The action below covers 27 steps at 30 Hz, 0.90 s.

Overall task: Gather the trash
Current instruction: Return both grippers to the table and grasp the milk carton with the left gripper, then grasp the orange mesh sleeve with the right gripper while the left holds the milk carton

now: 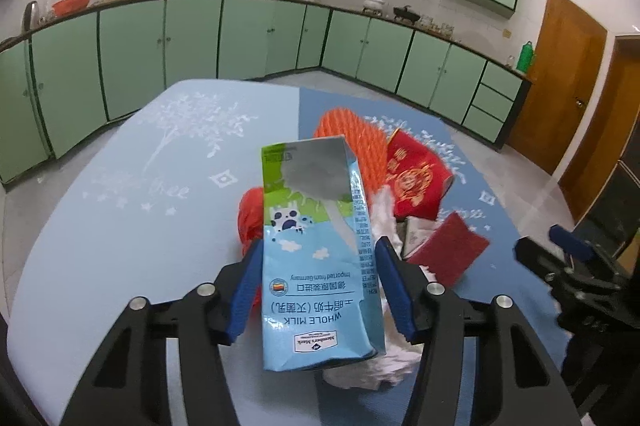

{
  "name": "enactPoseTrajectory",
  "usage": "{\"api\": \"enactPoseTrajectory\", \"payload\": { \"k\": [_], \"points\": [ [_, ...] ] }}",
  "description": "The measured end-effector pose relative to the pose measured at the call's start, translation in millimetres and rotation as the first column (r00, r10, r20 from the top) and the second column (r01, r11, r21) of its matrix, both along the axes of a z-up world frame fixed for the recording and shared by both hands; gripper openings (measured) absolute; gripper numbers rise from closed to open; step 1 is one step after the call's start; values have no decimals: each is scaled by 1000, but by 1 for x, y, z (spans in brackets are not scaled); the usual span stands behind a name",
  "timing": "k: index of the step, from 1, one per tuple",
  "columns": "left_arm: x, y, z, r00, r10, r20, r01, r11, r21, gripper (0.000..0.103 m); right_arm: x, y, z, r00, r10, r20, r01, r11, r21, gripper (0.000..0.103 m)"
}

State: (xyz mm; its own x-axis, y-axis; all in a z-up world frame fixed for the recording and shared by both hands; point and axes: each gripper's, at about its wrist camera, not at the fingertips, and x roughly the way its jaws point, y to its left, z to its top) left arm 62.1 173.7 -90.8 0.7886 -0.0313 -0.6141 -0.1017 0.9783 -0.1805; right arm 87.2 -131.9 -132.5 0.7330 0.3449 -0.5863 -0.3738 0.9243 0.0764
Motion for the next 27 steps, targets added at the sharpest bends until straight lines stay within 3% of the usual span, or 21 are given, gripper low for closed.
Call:
{"api": "enactPoseTrajectory", "payload": {
  "k": [11,15,27],
  "points": [
    [-17,15,26,995,76,67,-78,997,21,56,0,10,5,1000,26,10,-26,1000,16,94],
    [-18,25,26,991,117,61,-120,991,55,56,5,22,6,999,39,15,-40,999,17,94],
    [-1,46,23,984,166,61,-169,984,57,56,39,56,12,997,69,20,-69,997,17,94]
  ]
}}
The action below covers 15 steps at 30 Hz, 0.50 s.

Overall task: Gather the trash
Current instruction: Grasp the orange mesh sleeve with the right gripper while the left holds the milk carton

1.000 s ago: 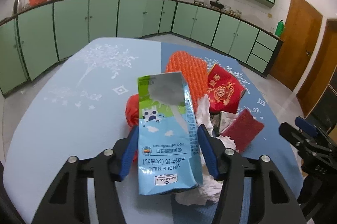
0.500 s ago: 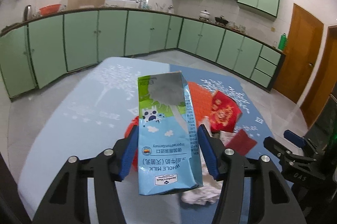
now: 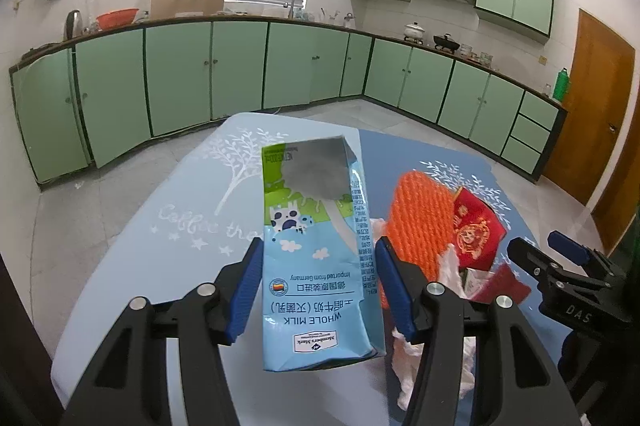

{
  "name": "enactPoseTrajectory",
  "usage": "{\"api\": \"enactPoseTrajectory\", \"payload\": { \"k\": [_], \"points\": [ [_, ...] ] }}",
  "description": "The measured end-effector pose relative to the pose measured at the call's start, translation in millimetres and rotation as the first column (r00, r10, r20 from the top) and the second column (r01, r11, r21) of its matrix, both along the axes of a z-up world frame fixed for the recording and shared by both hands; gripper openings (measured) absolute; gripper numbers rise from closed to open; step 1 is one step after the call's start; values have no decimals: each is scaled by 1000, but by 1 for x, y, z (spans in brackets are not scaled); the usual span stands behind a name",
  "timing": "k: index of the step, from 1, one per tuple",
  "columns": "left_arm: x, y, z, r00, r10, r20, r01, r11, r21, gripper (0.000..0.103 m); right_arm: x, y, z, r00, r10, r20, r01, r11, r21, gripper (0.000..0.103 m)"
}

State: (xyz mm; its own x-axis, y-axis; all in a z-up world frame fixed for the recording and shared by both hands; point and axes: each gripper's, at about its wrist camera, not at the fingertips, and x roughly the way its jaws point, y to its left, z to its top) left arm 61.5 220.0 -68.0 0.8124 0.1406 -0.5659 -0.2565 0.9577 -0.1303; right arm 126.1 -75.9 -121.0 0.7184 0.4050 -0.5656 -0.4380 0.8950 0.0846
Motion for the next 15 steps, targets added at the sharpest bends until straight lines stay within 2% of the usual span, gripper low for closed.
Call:
{"api": "enactPoseTrajectory", "payload": {
  "k": [9,12,15],
  "points": [
    [-11,22,-14,998,44,-49,-44,999,12,56,-8,25,1,999,50,-4,-50,999,8,93],
    [-14,28,-15,996,69,-55,-68,997,25,56,-11,43,4,995,96,-7,-96,995,9,82],
    [-17,36,-13,995,83,-52,-81,996,39,56,-11,61,2,992,122,-18,-122,993,3,80]
  ]
}}
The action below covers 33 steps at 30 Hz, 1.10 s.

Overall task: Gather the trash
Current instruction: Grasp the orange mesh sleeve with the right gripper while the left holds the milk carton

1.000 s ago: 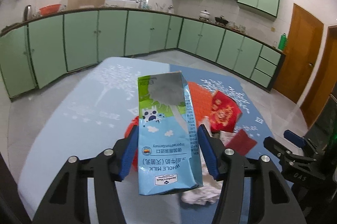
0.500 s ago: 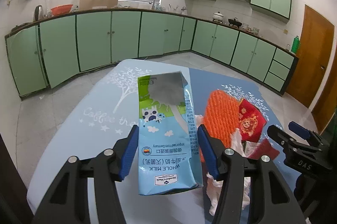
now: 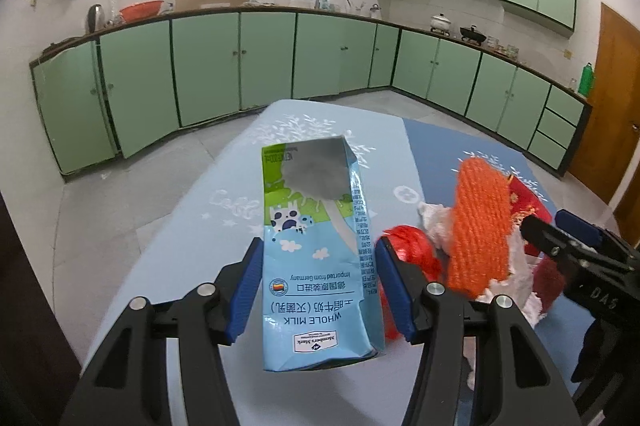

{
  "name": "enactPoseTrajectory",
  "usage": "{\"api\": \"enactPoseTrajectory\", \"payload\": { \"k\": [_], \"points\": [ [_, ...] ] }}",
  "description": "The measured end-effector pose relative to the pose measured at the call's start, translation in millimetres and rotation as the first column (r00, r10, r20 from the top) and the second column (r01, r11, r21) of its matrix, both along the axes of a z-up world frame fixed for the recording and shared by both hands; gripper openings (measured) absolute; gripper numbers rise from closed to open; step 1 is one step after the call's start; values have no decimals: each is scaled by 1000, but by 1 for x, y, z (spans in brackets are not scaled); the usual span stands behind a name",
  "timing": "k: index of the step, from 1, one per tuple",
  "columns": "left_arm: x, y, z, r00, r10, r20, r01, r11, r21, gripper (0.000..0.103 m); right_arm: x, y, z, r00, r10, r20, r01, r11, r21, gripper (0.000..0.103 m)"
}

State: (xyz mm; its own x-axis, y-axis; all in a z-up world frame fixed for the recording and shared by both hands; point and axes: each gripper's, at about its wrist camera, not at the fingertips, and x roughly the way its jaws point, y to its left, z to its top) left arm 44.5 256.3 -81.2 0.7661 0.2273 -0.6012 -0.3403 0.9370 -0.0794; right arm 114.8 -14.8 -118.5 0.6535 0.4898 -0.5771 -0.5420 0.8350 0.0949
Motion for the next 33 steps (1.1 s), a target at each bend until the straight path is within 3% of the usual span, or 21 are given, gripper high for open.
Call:
{"api": "enactPoseTrajectory", "payload": {
  "k": [8,11,14,16,19,21,24,26,28,33],
  "points": [
    [2,3,-2,1000,0,-9,0,1000,6,56,9,23,-9,999,5,-40,-6,1000,-16,75],
    [3,3,-4,1000,-4,-13,4,1000,0,56,13,27,-12,997,22,-72,-23,999,-22,66],
    [5,4,-3,1000,-4,-13,4,1000,-6,56,14,29,-12,993,61,-100,-61,998,-4,49],
    [6,5,-2,1000,-4,-13,4,1000,-7,56,14,31,-10,990,93,-105,-93,996,0,31],
    [6,4,-2,1000,-6,-12,6,1000,-9,56,9,32,-5,989,123,-83,-123,992,3,13],
    [6,4,-1,1000,-10,-10,10,1000,-12,56,5,32,0,988,138,-65,-138,990,5,8],
    [7,4,0,1000,-18,-5,18,1000,-13,56,6,29,4,989,134,-68,-133,991,13,10],
    [7,4,1,1000,-20,-2,20,1000,-11,56,9,26,5,990,117,-78,-116,993,17,19],
    [8,4,0,1000,-22,-3,22,1000,-13,56,11,26,4,989,115,-90,-114,993,17,48],
    [9,8,-2,1000,-16,-8,16,1000,-14,56,20,34,-2,987,97,-128,-98,995,2,52]
  ]
}}
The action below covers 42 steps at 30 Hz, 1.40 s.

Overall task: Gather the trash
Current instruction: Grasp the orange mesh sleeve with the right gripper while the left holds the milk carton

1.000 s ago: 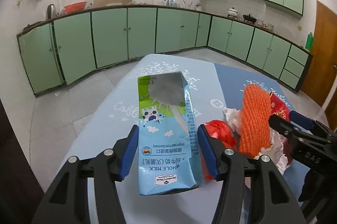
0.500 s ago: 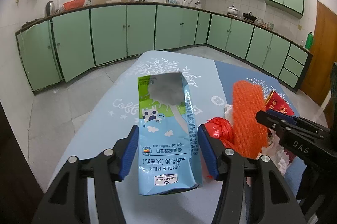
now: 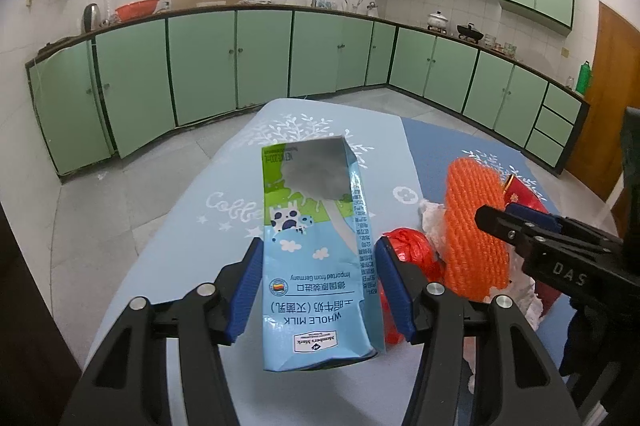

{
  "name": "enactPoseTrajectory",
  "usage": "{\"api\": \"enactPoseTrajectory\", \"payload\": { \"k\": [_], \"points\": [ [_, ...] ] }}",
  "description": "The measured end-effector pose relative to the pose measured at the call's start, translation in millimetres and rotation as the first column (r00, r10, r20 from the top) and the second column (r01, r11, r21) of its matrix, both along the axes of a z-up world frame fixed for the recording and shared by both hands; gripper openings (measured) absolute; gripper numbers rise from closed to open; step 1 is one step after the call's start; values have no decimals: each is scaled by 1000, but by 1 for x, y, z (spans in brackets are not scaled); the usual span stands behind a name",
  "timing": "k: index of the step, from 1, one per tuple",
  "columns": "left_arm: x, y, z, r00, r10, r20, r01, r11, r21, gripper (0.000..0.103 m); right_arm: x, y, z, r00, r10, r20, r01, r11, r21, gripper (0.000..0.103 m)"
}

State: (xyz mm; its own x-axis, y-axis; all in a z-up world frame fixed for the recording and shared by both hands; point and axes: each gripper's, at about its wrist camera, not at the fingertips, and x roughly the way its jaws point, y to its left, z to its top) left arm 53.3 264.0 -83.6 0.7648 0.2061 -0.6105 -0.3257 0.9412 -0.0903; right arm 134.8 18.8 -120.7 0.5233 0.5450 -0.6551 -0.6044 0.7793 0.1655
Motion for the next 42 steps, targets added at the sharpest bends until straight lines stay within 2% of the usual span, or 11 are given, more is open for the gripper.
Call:
{"api": "enactPoseTrajectory", "payload": {
  "k": [3,5,7,9,20,23,24,26,32,37,42],
  "points": [
    [2,3,-1,1000,9,-4,-9,1000,3,56,11,2,-9,998,-1,-61,0,1000,-10,51],
    [2,1,-2,1000,14,-6,-14,1000,1,56,13,4,-12,996,15,-91,-15,1000,5,38],
    [3,1,-2,1000,17,-9,-17,1000,0,56,12,7,-11,996,42,-82,-42,999,-1,10],
    [3,1,-2,1000,18,-11,-18,1000,-2,56,9,7,-8,996,59,-60,-59,998,-2,1],
    [1,-2,1,1000,12,4,-12,1000,3,56,9,-9,18,998,57,-24,-55,996,76,4],
    [0,-3,-1,1000,14,-3,-14,1000,10,56,9,-7,9,997,43,-63,-39,998,58,26],
    [-1,-2,-3,1000,17,-10,-17,1000,12,56,9,-6,5,997,33,-74,-29,998,49,43],
    [-1,0,-4,1000,23,-17,-23,1000,12,56,7,-6,-2,996,20,-91,-16,999,43,50],
    [-3,6,-7,999,44,-30,-44,999,7,56,9,4,-23,987,34,-157,-32,999,19,51],
    [-2,6,-8,998,46,-36,-46,999,1,56,5,8,-28,978,85,-192,-78,996,44,22],
    [1,7,-5,999,41,-36,-41,999,1,56,2,2,-16,985,91,-149,-80,994,74,14]
  ]
}}
